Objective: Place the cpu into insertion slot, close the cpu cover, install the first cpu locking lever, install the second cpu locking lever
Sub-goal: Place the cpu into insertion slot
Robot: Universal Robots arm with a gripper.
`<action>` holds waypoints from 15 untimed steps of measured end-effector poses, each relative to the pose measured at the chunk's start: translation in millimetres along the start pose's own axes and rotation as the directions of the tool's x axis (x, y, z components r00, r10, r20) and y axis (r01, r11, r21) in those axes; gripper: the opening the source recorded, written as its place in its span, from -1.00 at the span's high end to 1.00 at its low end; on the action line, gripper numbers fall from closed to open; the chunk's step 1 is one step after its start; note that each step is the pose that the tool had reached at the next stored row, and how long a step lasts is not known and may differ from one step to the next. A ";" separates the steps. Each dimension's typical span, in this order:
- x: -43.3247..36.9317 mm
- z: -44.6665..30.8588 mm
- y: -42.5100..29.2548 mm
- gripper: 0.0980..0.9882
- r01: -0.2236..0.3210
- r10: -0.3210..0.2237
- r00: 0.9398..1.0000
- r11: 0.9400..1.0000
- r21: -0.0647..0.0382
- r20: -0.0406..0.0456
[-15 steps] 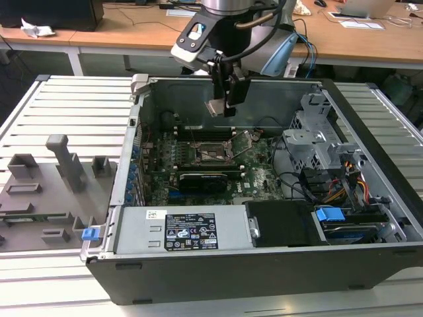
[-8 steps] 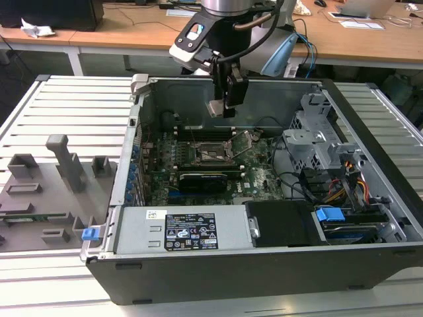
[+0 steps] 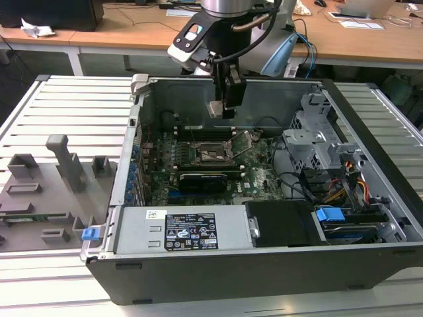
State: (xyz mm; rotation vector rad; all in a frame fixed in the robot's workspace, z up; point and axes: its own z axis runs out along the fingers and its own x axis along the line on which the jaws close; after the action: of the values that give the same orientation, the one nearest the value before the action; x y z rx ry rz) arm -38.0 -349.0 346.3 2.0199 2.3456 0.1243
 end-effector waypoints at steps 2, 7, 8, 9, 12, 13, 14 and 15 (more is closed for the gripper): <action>0.0 0.4 0.0 0.00 -0.014 0.014 1.000 1.000 0.000 0.001; 0.0 1.2 -0.1 0.00 -0.040 0.040 0.999 0.999 -0.001 0.003; 0.0 1.6 -0.1 0.00 -0.054 0.054 0.999 0.999 -0.001 0.005; 0.0 2.2 -0.2 0.00 -0.071 0.071 0.997 0.997 -0.002 0.006; -0.1 3.1 -0.3 0.00 -0.097 0.097 0.995 0.995 -0.002 0.009; -0.1 3.5 -0.3 0.00 -0.103 0.103 0.995 0.995 -0.003 0.009; -0.1 4.1 -0.3 0.00 -0.108 0.108 0.994 0.994 -0.003 0.010; -0.1 4.7 -0.4 0.00 -0.115 0.115 0.993 0.993 -0.003 0.010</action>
State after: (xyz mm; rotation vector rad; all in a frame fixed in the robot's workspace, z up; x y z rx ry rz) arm -38.0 -349.0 341.6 2.1490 2.2215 0.1196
